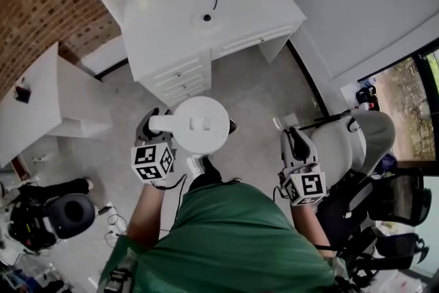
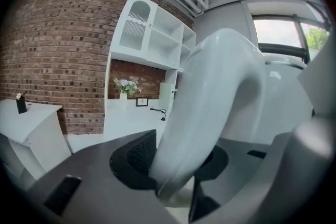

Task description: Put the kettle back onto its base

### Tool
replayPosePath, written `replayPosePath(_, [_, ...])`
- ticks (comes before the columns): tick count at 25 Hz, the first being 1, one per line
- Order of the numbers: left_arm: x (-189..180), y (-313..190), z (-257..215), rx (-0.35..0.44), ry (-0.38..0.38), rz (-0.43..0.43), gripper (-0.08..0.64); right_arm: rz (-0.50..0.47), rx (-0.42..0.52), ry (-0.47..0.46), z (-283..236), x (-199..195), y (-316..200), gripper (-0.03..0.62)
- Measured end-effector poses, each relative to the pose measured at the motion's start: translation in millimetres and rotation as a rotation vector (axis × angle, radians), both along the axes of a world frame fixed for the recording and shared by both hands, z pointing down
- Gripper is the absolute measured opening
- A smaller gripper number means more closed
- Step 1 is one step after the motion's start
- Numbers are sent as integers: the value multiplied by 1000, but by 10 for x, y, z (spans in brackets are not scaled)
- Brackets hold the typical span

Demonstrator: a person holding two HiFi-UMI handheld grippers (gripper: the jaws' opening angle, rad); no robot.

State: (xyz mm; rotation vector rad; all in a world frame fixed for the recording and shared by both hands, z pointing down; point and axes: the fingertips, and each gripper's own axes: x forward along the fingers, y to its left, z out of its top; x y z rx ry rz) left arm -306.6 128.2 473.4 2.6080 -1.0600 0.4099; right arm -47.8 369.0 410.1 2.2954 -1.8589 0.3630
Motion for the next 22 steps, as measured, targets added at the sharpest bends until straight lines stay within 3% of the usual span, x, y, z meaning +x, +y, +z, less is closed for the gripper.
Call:
replayPosePath(9, [63,-446,33,29,-16,40,152,22,-21,-2,2,-63,-347,67])
replayPosePath(22, [71,-1154,132,-45,4,-75,152,-80,-31,-40,277,248,-1331,67])
